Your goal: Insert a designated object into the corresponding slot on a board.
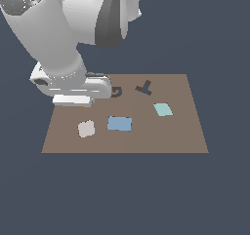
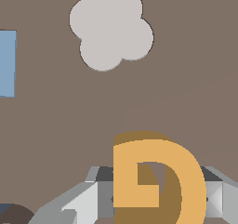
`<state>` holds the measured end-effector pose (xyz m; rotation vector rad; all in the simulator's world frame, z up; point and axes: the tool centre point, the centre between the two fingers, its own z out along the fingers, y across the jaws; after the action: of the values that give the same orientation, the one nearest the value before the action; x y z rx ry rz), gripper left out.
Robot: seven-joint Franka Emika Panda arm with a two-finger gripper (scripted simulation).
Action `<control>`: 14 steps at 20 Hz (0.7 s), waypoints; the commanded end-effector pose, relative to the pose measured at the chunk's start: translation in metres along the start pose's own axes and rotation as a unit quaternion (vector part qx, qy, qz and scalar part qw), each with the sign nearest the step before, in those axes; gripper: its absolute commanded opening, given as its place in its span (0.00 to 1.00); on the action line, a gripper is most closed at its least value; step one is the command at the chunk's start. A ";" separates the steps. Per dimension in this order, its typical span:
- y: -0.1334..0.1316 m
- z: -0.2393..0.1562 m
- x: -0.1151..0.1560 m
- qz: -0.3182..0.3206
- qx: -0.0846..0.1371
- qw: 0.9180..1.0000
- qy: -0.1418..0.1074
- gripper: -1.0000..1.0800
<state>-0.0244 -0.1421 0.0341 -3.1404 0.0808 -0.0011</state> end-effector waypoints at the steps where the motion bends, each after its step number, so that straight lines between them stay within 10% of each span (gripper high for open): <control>1: -0.008 -0.001 0.004 -0.063 0.000 0.998 0.000 0.00; 7: -0.029 -0.002 0.009 -0.209 0.000 0.978 0.000 0.00; 14: -0.053 -0.003 0.006 -0.373 0.000 0.928 0.000 0.00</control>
<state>-0.0151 -0.0947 0.0369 -2.9836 -0.9837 -0.0014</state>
